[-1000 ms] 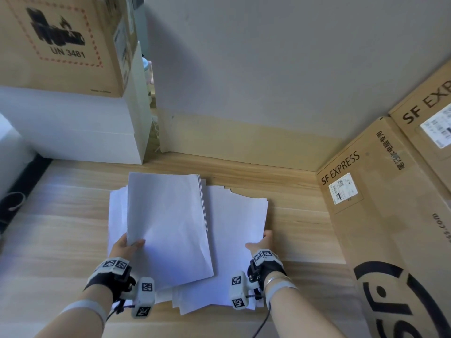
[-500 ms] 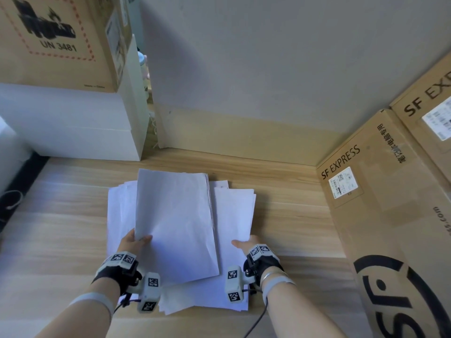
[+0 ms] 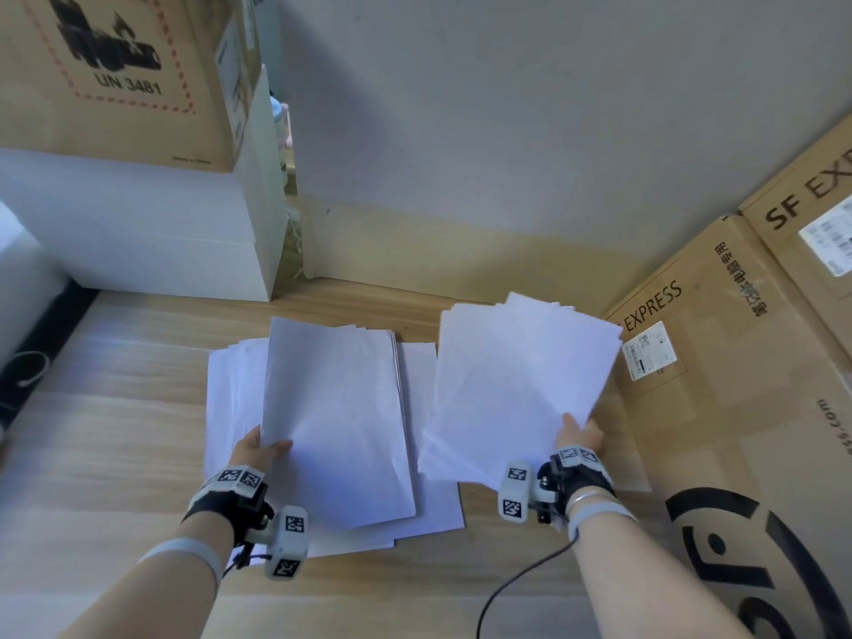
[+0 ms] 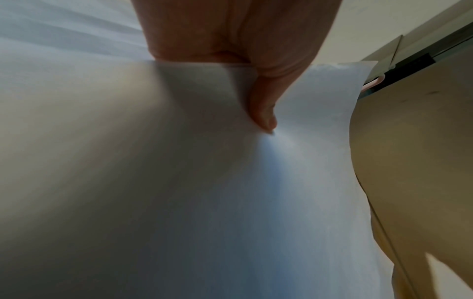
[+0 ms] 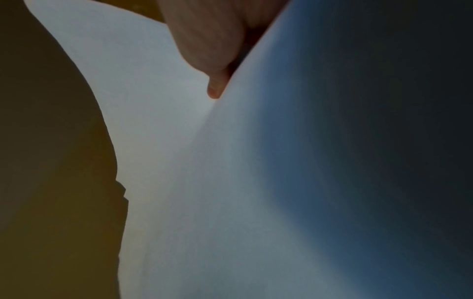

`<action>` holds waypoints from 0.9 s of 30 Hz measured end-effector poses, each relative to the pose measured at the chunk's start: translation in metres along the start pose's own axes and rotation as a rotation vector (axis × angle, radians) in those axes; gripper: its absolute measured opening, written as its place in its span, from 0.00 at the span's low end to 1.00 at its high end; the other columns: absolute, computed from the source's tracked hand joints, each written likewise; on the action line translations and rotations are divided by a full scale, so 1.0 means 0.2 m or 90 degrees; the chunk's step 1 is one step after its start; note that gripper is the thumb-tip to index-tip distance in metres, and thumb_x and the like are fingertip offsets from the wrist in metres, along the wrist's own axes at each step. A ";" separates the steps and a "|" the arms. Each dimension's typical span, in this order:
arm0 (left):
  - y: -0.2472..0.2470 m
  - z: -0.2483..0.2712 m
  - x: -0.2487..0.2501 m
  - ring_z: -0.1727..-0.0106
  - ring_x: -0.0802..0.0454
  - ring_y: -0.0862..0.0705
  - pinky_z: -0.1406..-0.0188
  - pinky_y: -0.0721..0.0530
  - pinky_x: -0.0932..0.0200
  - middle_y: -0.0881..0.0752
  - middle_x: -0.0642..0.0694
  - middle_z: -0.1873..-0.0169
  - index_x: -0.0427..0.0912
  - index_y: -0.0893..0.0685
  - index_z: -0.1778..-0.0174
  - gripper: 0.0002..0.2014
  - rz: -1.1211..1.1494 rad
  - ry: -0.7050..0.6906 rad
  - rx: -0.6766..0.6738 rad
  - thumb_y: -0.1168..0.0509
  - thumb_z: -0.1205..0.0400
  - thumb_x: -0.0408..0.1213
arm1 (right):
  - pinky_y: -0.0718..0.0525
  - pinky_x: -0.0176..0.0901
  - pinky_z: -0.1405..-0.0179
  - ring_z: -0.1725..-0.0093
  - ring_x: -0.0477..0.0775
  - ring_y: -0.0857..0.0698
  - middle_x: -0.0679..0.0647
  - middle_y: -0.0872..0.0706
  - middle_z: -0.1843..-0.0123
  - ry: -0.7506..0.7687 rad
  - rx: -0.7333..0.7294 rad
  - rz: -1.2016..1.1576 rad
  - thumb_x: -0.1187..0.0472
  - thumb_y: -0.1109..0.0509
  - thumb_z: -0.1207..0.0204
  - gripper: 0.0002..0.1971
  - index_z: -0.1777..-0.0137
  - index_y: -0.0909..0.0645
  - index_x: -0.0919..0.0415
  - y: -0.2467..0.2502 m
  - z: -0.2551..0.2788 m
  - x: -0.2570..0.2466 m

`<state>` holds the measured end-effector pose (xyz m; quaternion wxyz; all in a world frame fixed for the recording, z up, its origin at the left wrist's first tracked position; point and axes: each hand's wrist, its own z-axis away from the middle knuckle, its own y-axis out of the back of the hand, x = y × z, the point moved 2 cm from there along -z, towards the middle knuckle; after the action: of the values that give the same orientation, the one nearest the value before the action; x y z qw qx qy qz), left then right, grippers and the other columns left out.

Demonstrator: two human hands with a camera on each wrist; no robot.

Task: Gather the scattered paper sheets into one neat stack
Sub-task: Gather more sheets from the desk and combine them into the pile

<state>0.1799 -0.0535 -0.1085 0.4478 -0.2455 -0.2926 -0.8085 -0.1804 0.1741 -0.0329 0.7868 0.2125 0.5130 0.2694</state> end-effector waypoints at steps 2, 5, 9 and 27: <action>0.00 0.01 0.01 0.51 0.41 0.22 0.39 0.22 0.41 0.19 0.35 0.52 0.30 0.23 0.34 0.19 -0.008 0.000 -0.007 0.35 0.21 0.25 | 0.21 0.55 0.38 0.38 0.67 0.17 0.68 0.17 0.35 -0.009 0.015 -0.043 0.64 0.36 0.22 0.18 0.36 0.22 0.73 0.01 -0.02 -0.02; 0.00 0.01 0.02 0.51 0.40 0.21 0.38 0.22 0.40 0.19 0.35 0.52 0.30 0.23 0.33 0.19 -0.017 -0.005 -0.009 0.35 0.22 0.25 | 0.21 0.53 0.44 0.42 0.65 0.16 0.70 0.17 0.37 -0.005 -0.045 -0.053 0.65 0.36 0.22 0.17 0.37 0.23 0.75 -0.06 0.04 -0.06; -0.01 0.02 0.02 0.51 0.42 0.21 0.41 0.22 0.45 0.16 0.28 0.45 0.29 0.23 0.33 0.20 -0.025 -0.011 -0.006 0.35 0.22 0.25 | 0.28 0.52 0.32 0.30 0.67 0.24 0.69 0.25 0.28 0.021 -0.158 0.016 0.65 0.37 0.19 0.23 0.28 0.32 0.76 -0.26 0.25 -0.07; 0.03 0.06 0.06 0.48 0.41 0.20 0.43 0.22 0.46 0.19 0.24 0.37 0.25 0.24 0.34 0.21 0.023 -0.010 0.012 0.33 0.23 0.23 | 0.27 0.48 0.29 0.31 0.62 0.25 0.62 0.25 0.29 0.177 -0.376 0.315 0.45 0.37 0.23 0.27 0.29 0.27 0.59 -0.66 0.63 -0.07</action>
<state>0.1807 -0.0542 -0.0901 0.4623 -0.2525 -0.2994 -0.7956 -0.0421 0.0568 -0.0565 0.6487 0.0564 0.4484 0.6123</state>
